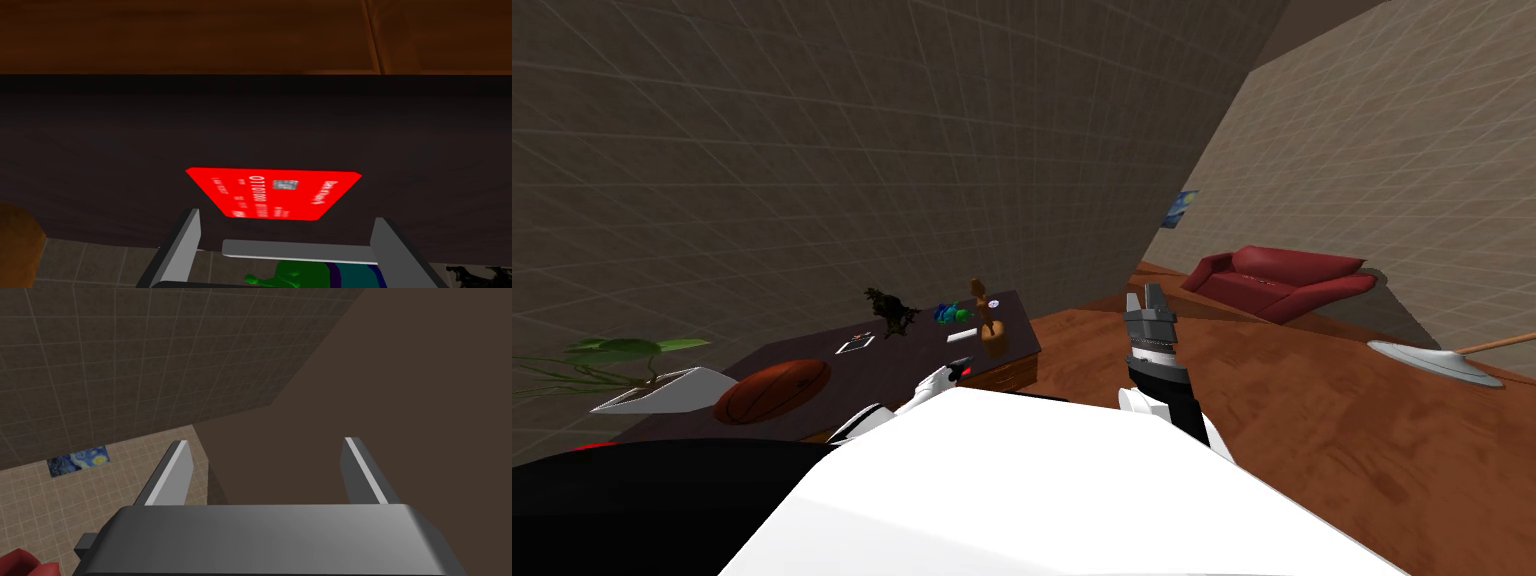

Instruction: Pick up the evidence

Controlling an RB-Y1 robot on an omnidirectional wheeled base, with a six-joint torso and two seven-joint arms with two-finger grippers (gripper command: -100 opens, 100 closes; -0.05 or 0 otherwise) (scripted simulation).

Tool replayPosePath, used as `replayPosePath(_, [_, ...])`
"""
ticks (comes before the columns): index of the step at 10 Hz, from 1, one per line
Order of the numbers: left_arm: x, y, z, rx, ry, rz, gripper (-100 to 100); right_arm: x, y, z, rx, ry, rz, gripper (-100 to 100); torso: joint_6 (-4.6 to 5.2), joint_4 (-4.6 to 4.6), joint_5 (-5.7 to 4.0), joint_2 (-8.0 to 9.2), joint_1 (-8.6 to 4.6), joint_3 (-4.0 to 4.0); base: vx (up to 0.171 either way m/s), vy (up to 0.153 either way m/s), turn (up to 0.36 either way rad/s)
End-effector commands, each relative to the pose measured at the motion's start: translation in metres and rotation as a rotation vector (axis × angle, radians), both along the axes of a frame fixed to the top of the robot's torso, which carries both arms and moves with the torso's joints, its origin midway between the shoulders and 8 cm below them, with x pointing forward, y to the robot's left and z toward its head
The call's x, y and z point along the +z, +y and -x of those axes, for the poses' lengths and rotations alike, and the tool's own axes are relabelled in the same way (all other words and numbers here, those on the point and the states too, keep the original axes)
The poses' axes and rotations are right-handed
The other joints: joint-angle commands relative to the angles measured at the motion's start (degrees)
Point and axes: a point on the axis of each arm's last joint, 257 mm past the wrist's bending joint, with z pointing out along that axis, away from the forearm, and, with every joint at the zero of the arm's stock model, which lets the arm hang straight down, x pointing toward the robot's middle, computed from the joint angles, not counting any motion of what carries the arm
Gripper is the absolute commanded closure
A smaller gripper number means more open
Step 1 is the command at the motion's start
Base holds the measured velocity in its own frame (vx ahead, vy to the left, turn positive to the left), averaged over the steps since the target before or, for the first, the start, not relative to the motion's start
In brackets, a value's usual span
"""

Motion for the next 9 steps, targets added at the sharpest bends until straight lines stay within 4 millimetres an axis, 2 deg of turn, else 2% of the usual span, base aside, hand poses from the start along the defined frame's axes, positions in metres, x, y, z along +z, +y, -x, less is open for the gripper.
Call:
replayPosePath(1, [-0.0045,-0.0155,0.0027,-0.035,0.000,0.000,-100,0.0000,0.0000,0.0000,0.000,0.000,0.000,0,0.00,0.00,0.00,0.00,0.00,0.00,0.046,-0.053,0.159])
replayPosePath(2, [-0.0057,-0.0204,0.0034,-0.045,-0.001,-0.001,-100,0.0000,0.0000,0.0000,0.000,0.000,0.000,0,0.01,-0.06,0.03,-0.09,-0.08,-0.08,0.035,-0.045,0.131])
replayPosePath(9, [-0.0057,-0.0204,0.0034,-0.045,-0.001,-0.001,-100,0.0000,0.0000,0.0000,0.000,0.000,0.000,0,0.07,-0.24,0.31,-0.07,0.12,-0.16,0.004,-0.004,0.013])
